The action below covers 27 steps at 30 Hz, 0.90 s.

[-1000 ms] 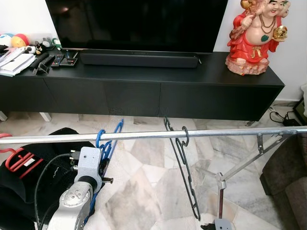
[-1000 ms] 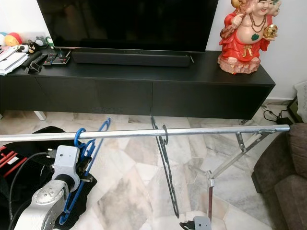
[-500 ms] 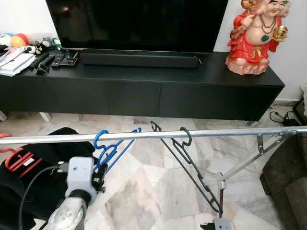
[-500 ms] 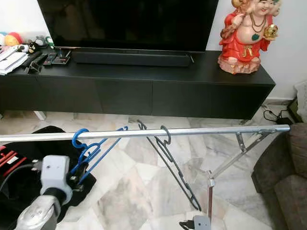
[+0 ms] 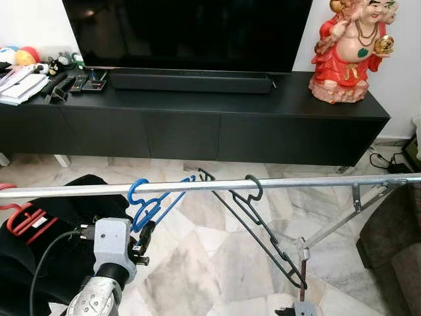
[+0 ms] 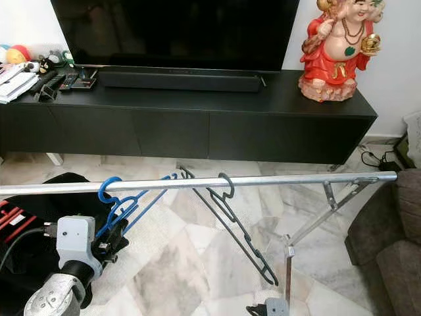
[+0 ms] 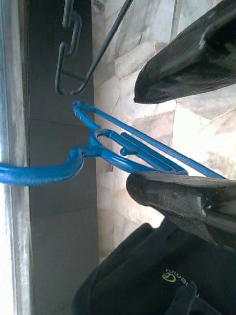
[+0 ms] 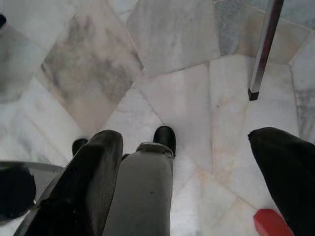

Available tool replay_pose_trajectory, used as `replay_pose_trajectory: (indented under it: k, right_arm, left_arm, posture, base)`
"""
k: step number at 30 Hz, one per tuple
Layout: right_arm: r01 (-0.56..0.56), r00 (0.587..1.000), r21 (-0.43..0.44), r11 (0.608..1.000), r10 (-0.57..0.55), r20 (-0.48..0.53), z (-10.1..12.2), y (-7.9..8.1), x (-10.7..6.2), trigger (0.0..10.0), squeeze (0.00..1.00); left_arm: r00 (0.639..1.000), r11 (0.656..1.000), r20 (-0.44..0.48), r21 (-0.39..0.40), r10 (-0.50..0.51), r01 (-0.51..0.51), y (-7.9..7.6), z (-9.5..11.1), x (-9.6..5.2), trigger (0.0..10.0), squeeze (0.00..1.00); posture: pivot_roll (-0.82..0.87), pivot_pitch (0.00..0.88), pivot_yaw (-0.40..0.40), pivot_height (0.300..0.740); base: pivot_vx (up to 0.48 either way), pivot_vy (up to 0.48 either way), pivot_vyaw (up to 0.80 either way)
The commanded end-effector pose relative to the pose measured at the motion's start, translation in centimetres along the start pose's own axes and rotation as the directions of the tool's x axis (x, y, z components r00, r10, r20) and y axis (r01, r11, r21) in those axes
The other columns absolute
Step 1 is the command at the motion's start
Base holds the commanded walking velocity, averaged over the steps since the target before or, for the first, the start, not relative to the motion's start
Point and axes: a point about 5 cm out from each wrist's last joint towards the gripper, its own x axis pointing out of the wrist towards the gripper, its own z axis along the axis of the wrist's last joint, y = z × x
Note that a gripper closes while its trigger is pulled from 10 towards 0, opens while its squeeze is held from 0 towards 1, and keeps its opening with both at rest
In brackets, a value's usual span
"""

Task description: Hang hanger

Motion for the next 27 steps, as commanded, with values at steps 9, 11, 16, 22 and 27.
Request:
replay_pose_trajectory:
  k: [9, 11, 16, 22, 27]
  right_arm:
    - [0.01, 1.0, 0.018, 1.0, -0.01, -0.011, -0.5, -0.14, -0.11, 10.0, 0.0]
    - [0.011, 1.0, 0.021, 1.0, -0.011, -0.01, -0.49, -0.14, -0.1, 10.0, 0.0]
    - [0.009, 1.0, 0.014, 1.0, -0.009, -0.013, -0.45, -0.15, -0.09, 10.0, 0.0]
    - [0.009, 1.0, 0.016, 1.0, -0.009, -0.012, -0.41, -0.14, -0.08, 10.0, 0.0]
    - [0.009, 1.0, 0.012, 1.0, -0.008, -0.012, -0.37, -0.13, -0.07, 10.0, 0.0]
  left_arm:
    - [1.0, 1.0, -0.01, -0.009, -0.023, 0.023, -0.13, -0.72, -0.22, 10.0, 0.0]
    - [1.0, 1.0, -0.009, -0.01, -0.025, 0.025, -0.13, -0.72, -0.2, 10.0, 0.0]
    - [1.0, 1.0, -0.006, -0.01, -0.029, 0.029, -0.18, -0.71, -0.18, 10.0, 0.0]
    - [1.0, 1.0, -0.002, -0.011, -0.029, 0.029, -0.17, -0.66, -0.15, 10.0, 0.0]
    - [1.0, 0.999, -0.001, -0.011, -0.031, 0.031, -0.18, -0.71, -0.12, 10.0, 0.0]
  posture:
    - [0.02, 0.11, -0.007, 0.74]
    - [0.02, 0.112, -0.008, 0.74]
    - [0.02, 0.116, -0.009, 0.74]
    - [0.02, 0.12, -0.009, 0.74]
    - [0.02, 0.123, -0.009, 0.74]
  base:
    - [0.0, 0.0, 0.0]
    - [0.0, 0.0, 0.0]
    - [0.0, 0.0, 0.0]
    - [0.0, 0.0, 0.0]
    - [0.0, 0.0, 0.0]
